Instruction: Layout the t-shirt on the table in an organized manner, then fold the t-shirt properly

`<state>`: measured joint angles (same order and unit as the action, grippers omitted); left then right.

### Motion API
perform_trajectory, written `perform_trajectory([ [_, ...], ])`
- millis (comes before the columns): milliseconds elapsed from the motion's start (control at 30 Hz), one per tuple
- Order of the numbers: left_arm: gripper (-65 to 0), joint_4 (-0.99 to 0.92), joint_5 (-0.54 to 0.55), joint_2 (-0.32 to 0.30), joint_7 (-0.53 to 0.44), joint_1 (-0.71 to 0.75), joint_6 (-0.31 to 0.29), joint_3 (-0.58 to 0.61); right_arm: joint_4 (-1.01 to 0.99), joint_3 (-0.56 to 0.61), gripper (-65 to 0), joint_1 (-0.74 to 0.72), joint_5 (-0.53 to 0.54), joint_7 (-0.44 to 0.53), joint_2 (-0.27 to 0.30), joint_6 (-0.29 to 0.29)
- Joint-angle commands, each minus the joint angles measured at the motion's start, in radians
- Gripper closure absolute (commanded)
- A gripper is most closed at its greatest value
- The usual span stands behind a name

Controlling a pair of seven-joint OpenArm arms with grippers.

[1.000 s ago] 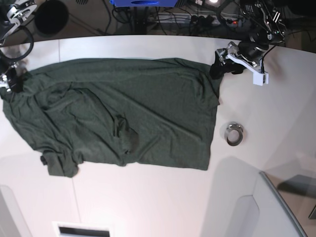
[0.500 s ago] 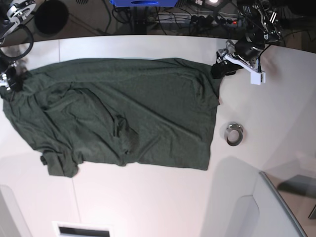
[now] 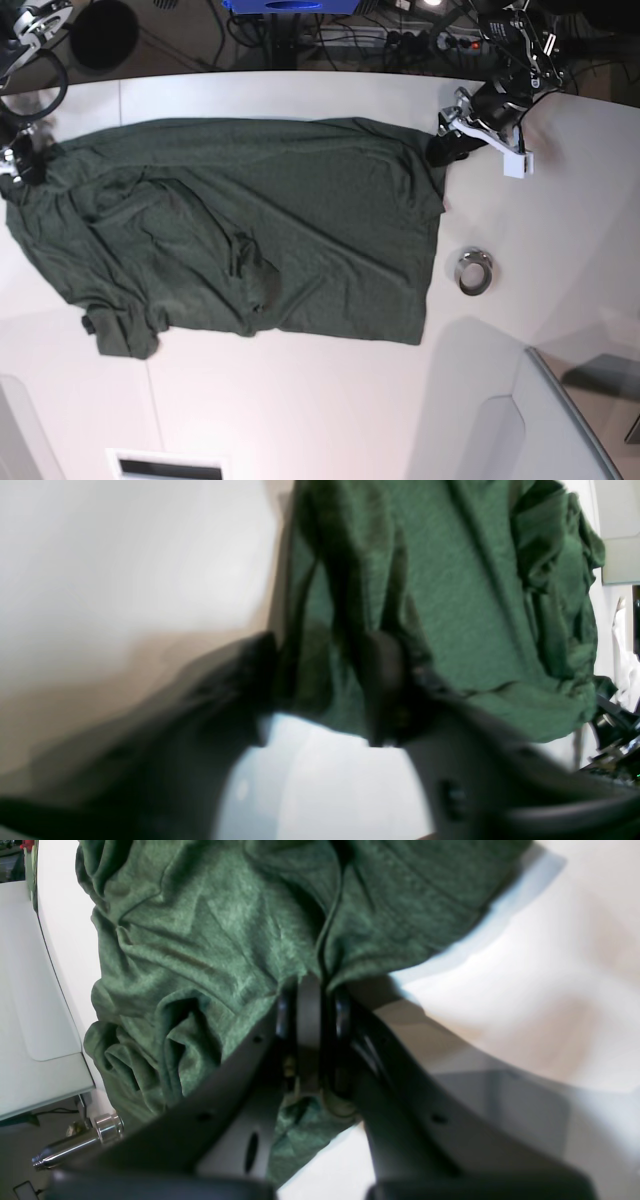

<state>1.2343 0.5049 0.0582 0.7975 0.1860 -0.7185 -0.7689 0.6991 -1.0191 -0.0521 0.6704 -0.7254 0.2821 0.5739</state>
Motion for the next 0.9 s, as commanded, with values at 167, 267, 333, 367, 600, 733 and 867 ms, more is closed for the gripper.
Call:
perform_trajectory([
  [167, 0.0, 0.005, -0.045, -0.004, 0.046, 0.007, 0.02, 0.002, 0.008, 0.004, -1.1, -0.001, -0.019, -0.009, 0.018, -0.012],
  [267, 0.0, 0.035, -0.045, -0.011, 0.053, -0.013, 0.02, 0.006, 0.011, 0.01, -0.9, -0.005, -0.024, -0.023, 0.019, -0.013],
  [333, 0.0, 0.065, -0.036, -0.03, 0.098, -0.024, 0.02, 0.021, 0.015, 0.01, -0.8, -0.012, -0.024, -0.058, 0.038, -0.015],
  [367, 0.0, 0.089, -0.036, -0.044, 0.136, -0.044, 0.02, 0.022, 0.021, 0.01, -0.8, -0.027, -0.024, -0.081, 0.05, -0.015],
  [600, 0.0, 0.213, -0.036, -0.06, 0.253, -0.124, 0.02, -0.017, 0.216, 0.009, -0.8, -0.065, -0.024, -0.256, 0.075, -0.14],
  [733, 0.0, 0.22, -0.036, -0.057, 0.254, -0.13, 0.02, -0.017, 0.314, 0.009, -0.8, -0.079, -0.024, -0.329, 0.058, -0.197],
  [867, 0.0, 0.22, -0.035, -0.059, 0.262, -0.124, 0.02, -0.027, 0.414, 0.01, -0.8, -0.079, -0.024, -0.385, 0.052, -0.285],
])
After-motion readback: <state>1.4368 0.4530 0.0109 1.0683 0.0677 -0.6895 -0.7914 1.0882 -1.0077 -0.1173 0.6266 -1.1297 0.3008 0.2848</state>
